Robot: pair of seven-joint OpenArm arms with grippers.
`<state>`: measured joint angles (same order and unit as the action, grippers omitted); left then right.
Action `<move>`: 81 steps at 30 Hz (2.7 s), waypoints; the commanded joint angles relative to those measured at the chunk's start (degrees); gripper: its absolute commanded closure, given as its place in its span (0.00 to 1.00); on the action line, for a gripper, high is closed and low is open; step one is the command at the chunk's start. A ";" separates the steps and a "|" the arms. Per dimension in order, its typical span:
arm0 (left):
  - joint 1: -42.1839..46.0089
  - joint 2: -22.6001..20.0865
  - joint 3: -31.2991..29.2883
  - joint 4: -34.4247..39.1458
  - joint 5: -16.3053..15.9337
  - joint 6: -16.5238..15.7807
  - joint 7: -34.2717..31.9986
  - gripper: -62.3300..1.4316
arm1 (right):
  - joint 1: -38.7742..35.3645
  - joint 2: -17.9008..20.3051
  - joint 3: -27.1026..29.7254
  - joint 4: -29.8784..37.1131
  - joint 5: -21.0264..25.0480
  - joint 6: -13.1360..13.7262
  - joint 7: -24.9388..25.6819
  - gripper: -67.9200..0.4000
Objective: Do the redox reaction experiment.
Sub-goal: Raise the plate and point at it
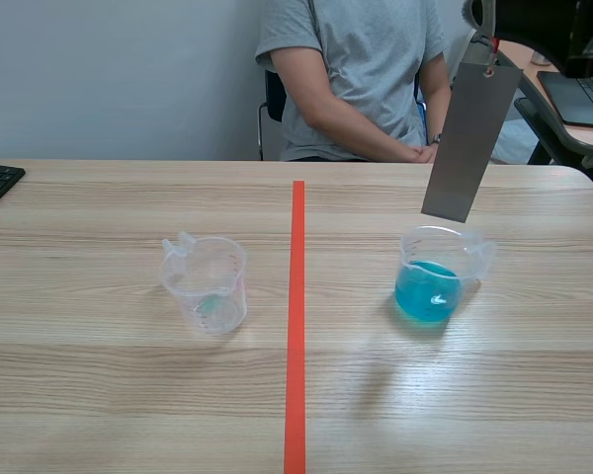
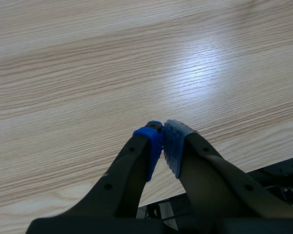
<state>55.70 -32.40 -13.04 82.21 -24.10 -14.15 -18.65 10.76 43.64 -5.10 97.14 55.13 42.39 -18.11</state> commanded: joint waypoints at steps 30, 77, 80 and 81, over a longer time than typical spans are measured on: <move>0.35 -1.73 -0.48 0.42 -0.11 -0.61 -1.22 0.90 | 1.29 0.90 0.81 0.74 1.03 0.33 0.28 0.97; -77.20 3.72 54.51 -12.15 5.75 -11.93 12.55 0.90 | 1.29 0.79 0.81 0.74 1.03 0.33 0.20 0.97; -80.19 7.15 56.39 -16.85 5.75 -11.93 12.50 0.90 | 1.29 0.79 0.81 0.74 1.03 0.33 0.20 0.97; -81.09 8.26 56.89 -18.34 5.75 -11.93 12.50 0.90 | 1.29 0.79 0.81 0.74 1.03 0.33 0.20 0.97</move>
<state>-24.47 -24.64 44.14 62.96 -17.74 -26.17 -5.32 10.76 43.64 -5.10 97.14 55.16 42.39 -18.57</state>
